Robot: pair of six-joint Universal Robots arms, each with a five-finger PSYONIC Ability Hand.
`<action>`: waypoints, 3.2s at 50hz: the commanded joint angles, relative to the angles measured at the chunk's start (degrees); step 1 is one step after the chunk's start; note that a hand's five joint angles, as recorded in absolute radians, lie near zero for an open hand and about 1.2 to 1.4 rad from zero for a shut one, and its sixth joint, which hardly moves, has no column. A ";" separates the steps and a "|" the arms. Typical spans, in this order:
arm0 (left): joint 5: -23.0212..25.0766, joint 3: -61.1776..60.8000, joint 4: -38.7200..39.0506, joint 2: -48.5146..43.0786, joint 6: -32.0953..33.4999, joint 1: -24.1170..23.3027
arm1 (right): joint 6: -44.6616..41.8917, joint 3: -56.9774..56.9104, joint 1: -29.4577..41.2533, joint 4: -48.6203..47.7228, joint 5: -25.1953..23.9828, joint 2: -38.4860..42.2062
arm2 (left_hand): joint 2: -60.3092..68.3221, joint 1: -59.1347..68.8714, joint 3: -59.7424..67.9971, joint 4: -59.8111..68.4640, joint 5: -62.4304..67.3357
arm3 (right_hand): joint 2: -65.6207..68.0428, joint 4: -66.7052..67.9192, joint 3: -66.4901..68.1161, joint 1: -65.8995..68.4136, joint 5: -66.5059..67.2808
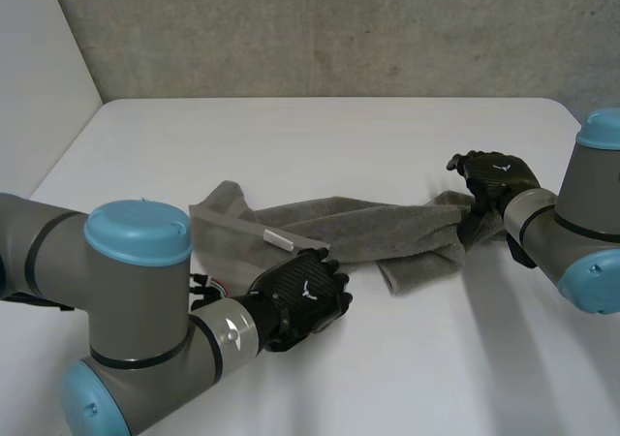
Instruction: Fold the towel.
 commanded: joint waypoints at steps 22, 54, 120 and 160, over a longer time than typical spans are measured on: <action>-10.19 0.77 10.22 -4.72 -0.04 -1.74 | 0.07 -0.25 0.21 0.35 -0.27 -0.07 | 26.13 25.96 26.32 26.45 25.63 | -4.83 -4.60 -4.28 -3.57 -2.80; -25.93 11.32 11.73 -4.81 -14.87 5.55 | -13.28 -2.01 5.20 18.00 -7.74 -8.68 | 59.42 59.25 59.61 59.73 58.91 | -2.99 -2.75 -2.43 -1.72 -0.96; -25.05 18.18 0.12 -2.53 -32.56 13.73 | -10.66 -0.86 9.70 1.23 5.79 4.50 | 59.42 59.25 59.61 59.73 58.91 | -1.81 -1.57 -1.25 -0.54 0.22; -22.06 18.79 -6.56 14.44 -32.12 13.73 | -26.52 -9.41 0.65 41.65 -19.61 -17.48 | 59.42 59.25 59.61 59.73 58.91 | 63.23 63.47 63.79 64.50 65.26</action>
